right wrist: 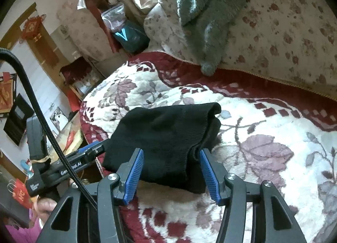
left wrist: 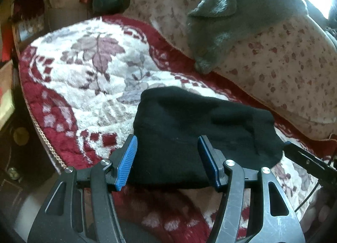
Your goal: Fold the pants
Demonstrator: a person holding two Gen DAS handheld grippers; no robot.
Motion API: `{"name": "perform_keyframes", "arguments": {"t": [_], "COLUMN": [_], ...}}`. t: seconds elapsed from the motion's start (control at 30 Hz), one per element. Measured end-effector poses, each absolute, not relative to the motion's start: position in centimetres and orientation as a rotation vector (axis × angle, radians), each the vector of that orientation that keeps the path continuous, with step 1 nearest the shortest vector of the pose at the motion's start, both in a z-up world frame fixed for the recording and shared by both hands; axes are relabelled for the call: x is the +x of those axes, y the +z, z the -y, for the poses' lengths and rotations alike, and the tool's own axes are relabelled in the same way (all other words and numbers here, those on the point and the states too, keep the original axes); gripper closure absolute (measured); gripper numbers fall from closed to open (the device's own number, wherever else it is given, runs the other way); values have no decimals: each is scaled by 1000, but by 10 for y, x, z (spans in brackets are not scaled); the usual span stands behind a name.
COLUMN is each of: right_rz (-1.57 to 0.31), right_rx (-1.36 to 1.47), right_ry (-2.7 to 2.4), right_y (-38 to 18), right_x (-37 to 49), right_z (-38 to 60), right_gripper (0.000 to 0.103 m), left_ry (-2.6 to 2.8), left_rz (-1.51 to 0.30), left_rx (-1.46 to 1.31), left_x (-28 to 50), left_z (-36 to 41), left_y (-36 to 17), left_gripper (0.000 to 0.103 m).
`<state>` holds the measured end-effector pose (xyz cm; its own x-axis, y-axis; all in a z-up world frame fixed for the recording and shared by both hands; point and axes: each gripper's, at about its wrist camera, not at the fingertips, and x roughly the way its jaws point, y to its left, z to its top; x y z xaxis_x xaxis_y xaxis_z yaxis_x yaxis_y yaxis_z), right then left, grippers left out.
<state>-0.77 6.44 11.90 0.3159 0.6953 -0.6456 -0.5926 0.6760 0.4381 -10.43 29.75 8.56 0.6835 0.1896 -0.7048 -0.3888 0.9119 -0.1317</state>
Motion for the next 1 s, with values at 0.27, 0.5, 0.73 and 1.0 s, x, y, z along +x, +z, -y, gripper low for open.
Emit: {"name": "perform_keyframes", "arguments": {"t": [0.27, 0.5, 0.73, 1.0], "right_rz": [-864, -833, -828, -819], "right_rx": [96, 90, 106, 107], "right_ry": [878, 902, 899, 905], "right_y": [136, 145, 149, 152], "right_x": [-33, -52, -61, -68], "right_z": [-64, -64, -55, -49], "right_gripper": [50, 50, 50, 49], "left_ry": [345, 360, 373, 369], "left_rz": [-696, -684, -667, -647], "left_rx": [-232, -227, -216, -187], "left_x": [-125, -140, -152, -158], "left_z": [-271, -260, -250, -237], "left_y": [104, 112, 119, 125], "left_gripper": [43, 43, 43, 43]}}
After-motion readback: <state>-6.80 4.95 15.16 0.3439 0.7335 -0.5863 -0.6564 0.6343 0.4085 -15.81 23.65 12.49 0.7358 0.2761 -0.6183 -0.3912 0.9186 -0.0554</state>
